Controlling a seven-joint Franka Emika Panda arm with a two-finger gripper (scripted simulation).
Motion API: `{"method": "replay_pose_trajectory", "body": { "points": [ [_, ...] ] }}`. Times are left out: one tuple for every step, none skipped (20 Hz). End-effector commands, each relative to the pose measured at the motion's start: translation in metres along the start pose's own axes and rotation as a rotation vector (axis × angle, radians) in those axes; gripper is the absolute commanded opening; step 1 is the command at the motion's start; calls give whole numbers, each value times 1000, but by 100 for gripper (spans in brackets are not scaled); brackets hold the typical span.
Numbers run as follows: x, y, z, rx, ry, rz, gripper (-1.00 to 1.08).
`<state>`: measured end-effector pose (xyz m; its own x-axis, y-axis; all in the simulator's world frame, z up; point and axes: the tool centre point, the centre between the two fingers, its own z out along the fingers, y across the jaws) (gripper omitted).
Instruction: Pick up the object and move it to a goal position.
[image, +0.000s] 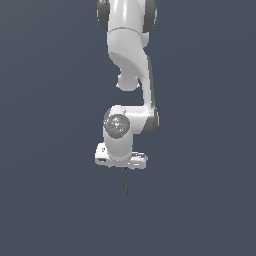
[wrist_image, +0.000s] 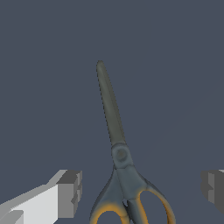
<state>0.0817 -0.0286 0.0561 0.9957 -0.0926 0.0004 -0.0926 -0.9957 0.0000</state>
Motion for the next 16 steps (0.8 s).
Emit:
{"method": "replay_pose_trajectory", "body": {
  "points": [
    [0, 0, 7, 0, -1, 0, 100],
    [0, 0, 11, 0, -1, 0, 100],
    [-1, 0, 16, 0, -1, 0, 100],
    [-1, 0, 21, 0, -1, 0, 100],
    [-1, 0, 27, 0, -1, 1, 100],
    [-1, 0, 33, 0, -1, 1, 100],
    [-1, 0, 38, 0, -1, 1, 100],
    [-1, 0, 41, 0, -1, 1, 100],
    [-1, 0, 44, 0, -1, 1, 100],
    [-1, 0, 47, 0, -1, 1, 100],
    [-1, 0, 48, 0, -1, 1, 100],
    [0, 0, 49, 0, -1, 1, 100],
    [0, 0, 49, 0, -1, 1, 100],
    [0, 0, 48, 0, -1, 1, 100],
    [0, 0, 48, 0, -1, 1, -100],
    [0, 0, 48, 0, -1, 1, -100]
  ]
}}
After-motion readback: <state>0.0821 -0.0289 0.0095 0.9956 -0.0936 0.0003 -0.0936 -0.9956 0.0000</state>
